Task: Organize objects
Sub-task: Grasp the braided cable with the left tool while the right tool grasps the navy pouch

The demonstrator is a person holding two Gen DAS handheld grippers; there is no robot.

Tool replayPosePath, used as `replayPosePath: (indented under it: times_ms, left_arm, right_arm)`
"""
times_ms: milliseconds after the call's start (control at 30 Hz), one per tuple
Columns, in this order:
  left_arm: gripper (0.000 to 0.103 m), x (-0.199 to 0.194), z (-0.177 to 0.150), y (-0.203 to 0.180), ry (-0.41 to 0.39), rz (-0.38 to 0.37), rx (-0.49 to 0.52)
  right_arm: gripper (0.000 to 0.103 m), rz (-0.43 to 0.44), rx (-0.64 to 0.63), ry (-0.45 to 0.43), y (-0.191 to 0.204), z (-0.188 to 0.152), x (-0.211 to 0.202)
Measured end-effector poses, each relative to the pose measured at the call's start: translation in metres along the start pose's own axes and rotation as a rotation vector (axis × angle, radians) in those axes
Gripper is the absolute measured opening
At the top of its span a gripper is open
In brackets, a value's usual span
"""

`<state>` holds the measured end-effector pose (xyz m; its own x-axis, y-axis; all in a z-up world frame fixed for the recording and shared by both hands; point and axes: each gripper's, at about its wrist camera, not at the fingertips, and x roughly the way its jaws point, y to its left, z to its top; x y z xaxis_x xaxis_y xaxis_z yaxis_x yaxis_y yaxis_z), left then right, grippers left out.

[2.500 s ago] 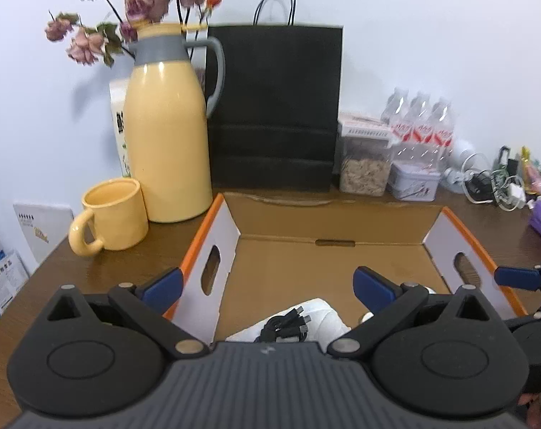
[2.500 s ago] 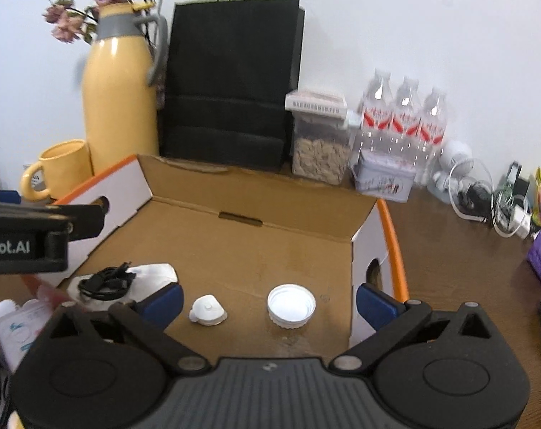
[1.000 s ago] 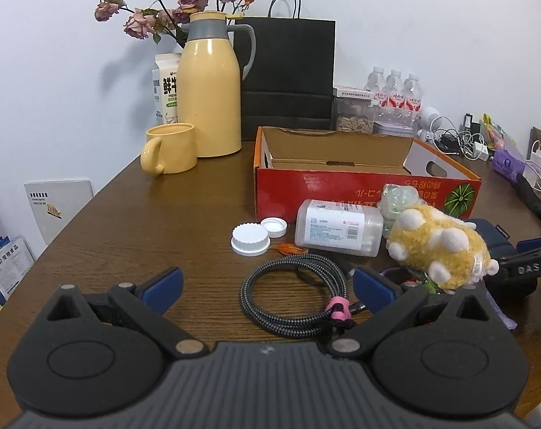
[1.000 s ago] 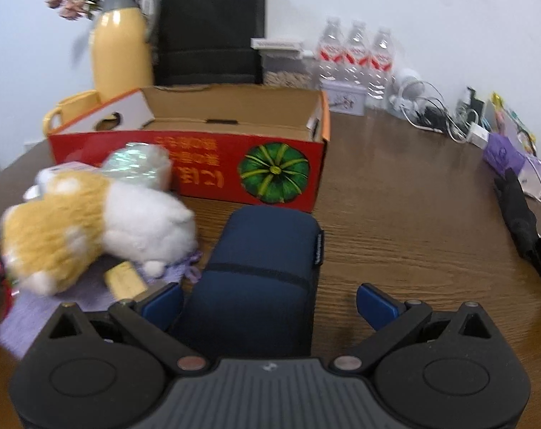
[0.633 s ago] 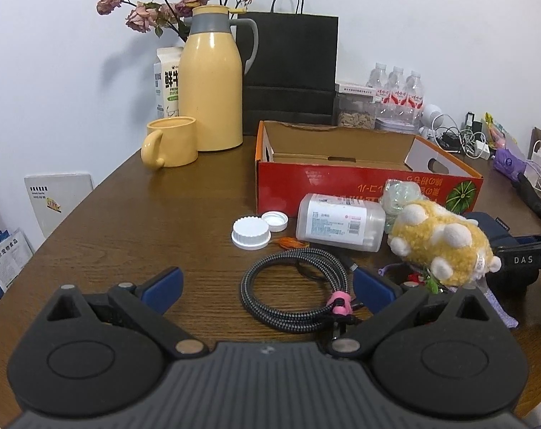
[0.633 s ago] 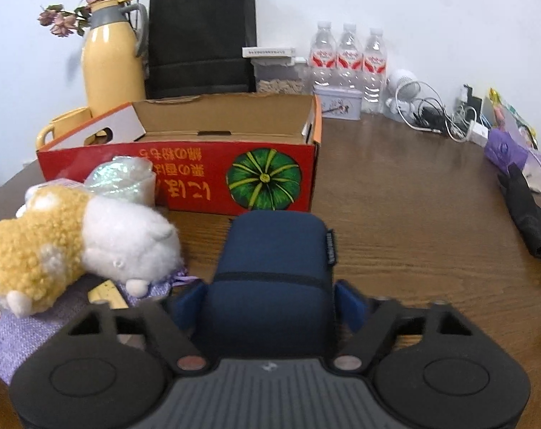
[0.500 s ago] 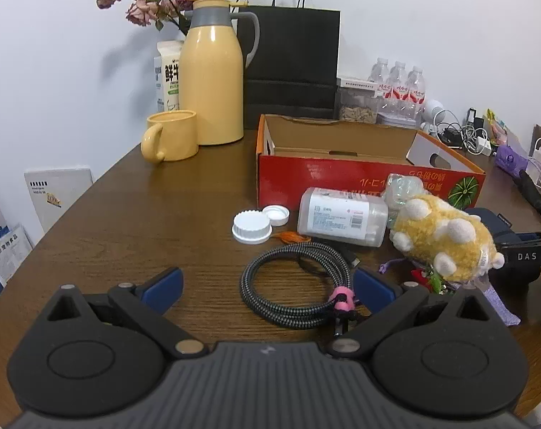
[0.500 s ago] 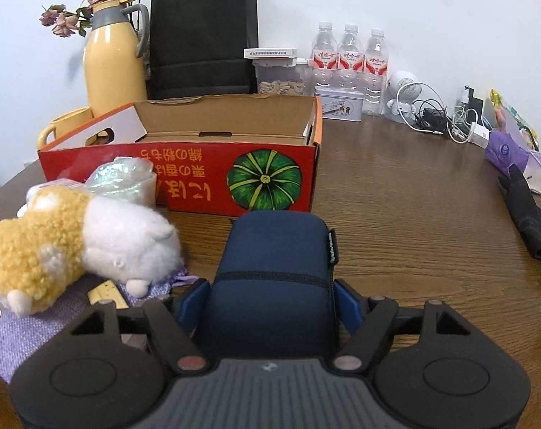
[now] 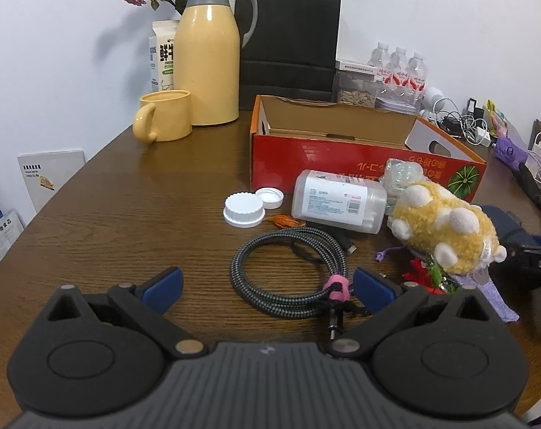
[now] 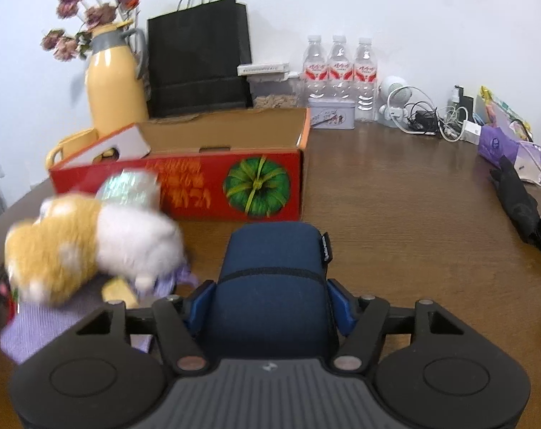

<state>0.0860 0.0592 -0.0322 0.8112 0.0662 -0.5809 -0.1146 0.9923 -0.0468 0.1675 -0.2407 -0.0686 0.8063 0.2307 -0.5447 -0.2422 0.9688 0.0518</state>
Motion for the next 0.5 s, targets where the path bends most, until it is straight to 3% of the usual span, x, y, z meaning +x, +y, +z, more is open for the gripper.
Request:
replayPosePath:
  times_ms: [67, 133, 500]
  left_arm:
    - [0.103, 0.004, 0.002, -0.003, 0.015, 0.000, 0.001]
    - [0.103, 0.009, 0.004, -0.005, 0.039, -0.003, 0.003]
    - [0.103, 0.035, 0.013, -0.012, 0.135, -0.006, -0.026]
  right_arm:
    - [0.063, -0.025, -0.042, -0.040, 0.008, -0.001, -0.005]
    - [0.063, -0.028, -0.069, -0.027, 0.012, 0.000, -0.003]
    - [0.062, -0.017, -0.058, -0.038, 0.012, 0.000, -0.003]
